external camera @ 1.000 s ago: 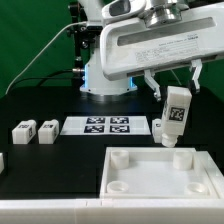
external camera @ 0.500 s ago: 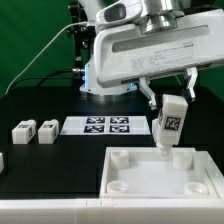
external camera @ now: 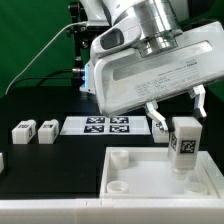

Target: Assemble one leg

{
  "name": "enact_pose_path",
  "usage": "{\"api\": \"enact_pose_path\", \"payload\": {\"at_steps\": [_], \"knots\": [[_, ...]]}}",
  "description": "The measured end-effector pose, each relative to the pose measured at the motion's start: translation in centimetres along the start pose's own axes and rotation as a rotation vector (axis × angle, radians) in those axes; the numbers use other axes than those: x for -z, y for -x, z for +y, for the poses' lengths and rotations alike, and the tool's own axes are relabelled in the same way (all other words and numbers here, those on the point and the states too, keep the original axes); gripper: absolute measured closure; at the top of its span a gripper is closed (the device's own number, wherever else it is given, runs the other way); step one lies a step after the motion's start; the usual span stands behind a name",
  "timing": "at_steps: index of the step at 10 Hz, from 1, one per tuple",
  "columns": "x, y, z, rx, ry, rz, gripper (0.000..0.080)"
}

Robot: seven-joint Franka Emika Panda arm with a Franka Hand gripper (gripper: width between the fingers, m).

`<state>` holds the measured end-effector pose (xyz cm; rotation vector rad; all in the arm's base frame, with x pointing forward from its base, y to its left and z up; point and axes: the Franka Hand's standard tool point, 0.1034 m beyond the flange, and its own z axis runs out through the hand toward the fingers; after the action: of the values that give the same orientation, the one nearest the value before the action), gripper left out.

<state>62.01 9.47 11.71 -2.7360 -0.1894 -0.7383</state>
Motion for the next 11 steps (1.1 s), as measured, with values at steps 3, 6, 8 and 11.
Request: {"api": "enact_pose_path", "payload": {"at_steps": [3, 6, 8, 11], "knots": [[0.0, 0.1, 0.0, 0.001, -0.001, -0.005, 0.0479], [-0.2, 0.3, 0.0, 0.002, -0.003, -0.009, 0.0479], [-1.3, 0.8, -0.1, 0.005, -0.018, -0.007, 0.0479], [-1.6, 0.7, -0.8, 0.009, -0.029, -0.005, 0.0479]]}}
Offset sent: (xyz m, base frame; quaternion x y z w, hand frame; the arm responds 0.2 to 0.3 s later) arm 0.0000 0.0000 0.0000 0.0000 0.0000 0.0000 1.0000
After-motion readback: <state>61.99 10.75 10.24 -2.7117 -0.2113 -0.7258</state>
